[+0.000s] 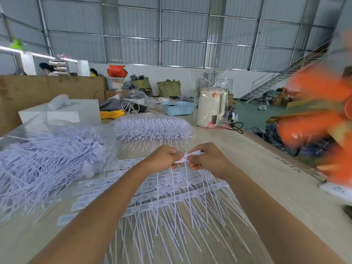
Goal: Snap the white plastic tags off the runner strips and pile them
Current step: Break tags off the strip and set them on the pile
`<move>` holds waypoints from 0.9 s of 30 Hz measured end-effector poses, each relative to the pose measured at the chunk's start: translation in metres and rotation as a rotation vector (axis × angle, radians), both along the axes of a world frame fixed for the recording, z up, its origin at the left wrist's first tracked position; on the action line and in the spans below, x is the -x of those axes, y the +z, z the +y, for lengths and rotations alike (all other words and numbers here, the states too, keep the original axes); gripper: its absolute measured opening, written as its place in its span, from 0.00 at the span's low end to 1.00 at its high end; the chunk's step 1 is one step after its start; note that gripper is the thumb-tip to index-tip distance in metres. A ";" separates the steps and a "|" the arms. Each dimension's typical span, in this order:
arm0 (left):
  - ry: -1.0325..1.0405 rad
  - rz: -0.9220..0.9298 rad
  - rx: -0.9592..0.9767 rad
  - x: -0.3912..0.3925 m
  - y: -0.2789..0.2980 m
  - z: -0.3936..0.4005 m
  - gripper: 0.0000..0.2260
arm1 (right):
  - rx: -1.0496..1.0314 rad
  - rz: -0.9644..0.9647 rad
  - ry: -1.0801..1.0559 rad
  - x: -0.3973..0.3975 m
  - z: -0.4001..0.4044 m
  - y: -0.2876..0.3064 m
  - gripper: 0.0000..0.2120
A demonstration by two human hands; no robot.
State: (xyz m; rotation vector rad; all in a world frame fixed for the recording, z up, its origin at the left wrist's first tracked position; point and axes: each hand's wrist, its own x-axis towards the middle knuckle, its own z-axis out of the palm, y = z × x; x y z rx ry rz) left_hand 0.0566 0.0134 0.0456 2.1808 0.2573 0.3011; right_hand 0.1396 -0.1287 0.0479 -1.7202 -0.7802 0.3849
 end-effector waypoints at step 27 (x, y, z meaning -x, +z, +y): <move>-0.007 0.034 -0.268 0.011 0.020 -0.002 0.08 | 0.065 0.006 0.040 0.019 0.012 0.025 0.06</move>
